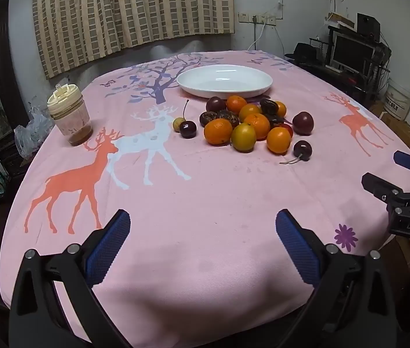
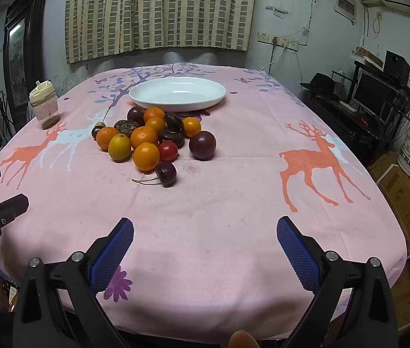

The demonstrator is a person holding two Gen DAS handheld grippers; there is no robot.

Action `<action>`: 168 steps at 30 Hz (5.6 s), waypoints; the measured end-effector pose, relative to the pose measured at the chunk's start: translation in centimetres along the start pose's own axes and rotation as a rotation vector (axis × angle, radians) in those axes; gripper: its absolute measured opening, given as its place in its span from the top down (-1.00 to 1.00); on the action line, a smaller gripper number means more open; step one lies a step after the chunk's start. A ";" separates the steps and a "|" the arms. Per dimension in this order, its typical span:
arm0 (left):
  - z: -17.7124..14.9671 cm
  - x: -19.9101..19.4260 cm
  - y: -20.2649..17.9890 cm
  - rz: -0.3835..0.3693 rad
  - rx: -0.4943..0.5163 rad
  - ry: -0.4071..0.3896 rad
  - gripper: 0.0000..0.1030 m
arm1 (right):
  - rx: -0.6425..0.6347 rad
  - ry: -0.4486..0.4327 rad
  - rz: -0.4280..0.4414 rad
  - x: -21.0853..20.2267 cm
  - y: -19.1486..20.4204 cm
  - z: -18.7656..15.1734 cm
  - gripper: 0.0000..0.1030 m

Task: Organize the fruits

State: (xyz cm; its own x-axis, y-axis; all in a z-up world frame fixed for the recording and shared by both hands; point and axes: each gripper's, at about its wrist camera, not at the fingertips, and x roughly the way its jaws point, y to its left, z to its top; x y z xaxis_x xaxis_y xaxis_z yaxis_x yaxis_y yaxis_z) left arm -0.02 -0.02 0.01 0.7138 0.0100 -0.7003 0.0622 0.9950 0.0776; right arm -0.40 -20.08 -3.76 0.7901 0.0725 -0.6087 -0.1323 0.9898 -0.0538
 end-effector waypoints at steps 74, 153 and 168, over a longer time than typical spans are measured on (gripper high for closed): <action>-0.6 0.7 0.1 -0.001 -0.007 0.025 -0.91 | 0.009 0.001 -0.002 -0.2 -0.1 -0.1 -0.93; 9.1 14.6 -2.3 -0.300 0.080 0.129 0.30 | 0.195 0.098 0.452 11.2 -1.6 4.6 0.46; 25.5 25.8 2.0 -0.252 -0.085 0.116 0.30 | 0.160 0.150 0.310 26.2 -1.0 22.5 0.45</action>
State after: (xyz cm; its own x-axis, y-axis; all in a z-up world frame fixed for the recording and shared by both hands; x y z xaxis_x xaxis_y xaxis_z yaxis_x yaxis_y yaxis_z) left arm 36.28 -0.26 0.21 0.5982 -0.2320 -0.7671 0.1654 0.9723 -0.1651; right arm 33.90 -16.40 -1.82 0.6290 0.3644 -0.6867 -0.2467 0.9312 0.2682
